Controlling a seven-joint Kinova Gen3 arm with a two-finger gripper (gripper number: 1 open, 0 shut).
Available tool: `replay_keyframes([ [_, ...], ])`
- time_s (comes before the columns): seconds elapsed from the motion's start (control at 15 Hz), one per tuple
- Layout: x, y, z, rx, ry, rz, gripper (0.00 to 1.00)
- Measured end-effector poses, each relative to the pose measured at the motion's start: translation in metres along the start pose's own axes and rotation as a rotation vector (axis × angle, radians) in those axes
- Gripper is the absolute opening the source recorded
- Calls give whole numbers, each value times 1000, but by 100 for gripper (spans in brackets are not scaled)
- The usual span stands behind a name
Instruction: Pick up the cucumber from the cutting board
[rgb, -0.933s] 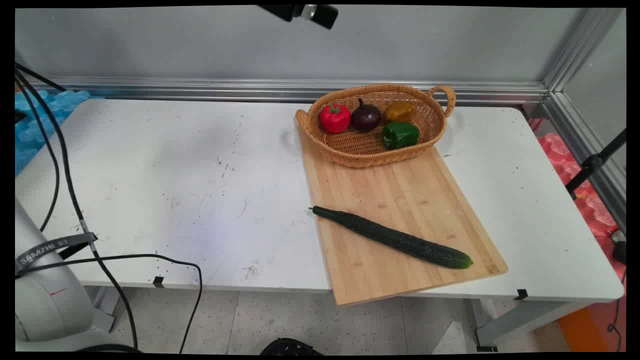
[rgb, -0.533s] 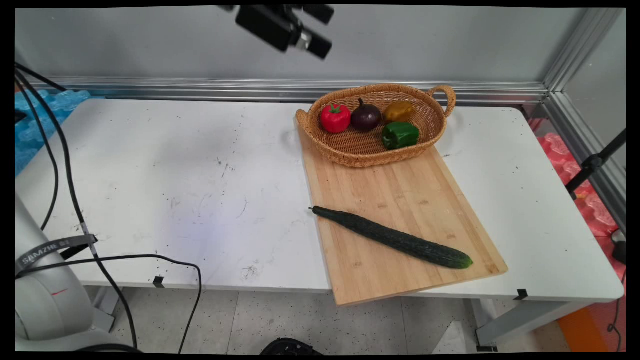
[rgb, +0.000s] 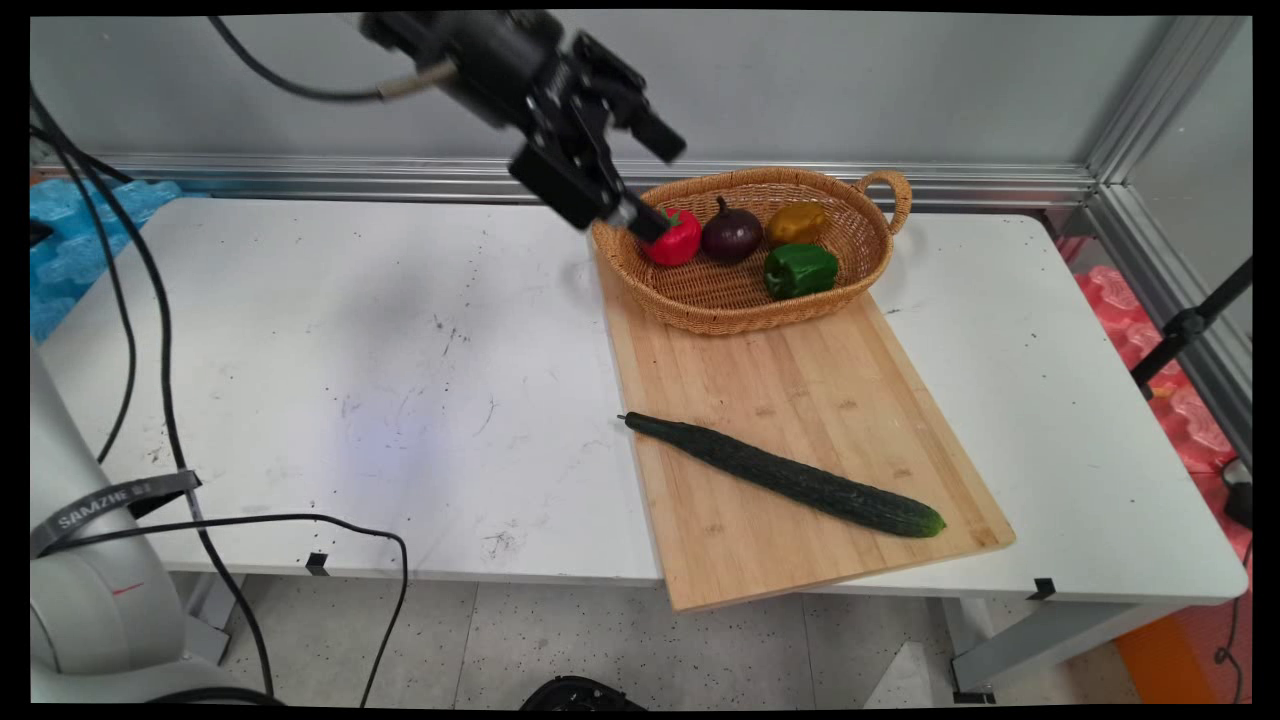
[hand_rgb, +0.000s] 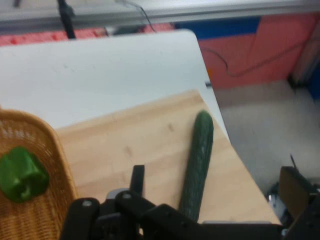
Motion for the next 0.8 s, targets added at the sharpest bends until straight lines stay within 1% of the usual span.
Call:
replay_keyframes([
  [0.27,-5,-4,41,-36,-65,37,100],
  [0.47,-9,-6,67,-54,-103,53,100],
  [0.67,-14,-7,103,-81,-153,73,100],
  [0.8,-16,-6,122,-96,-175,83,100],
])
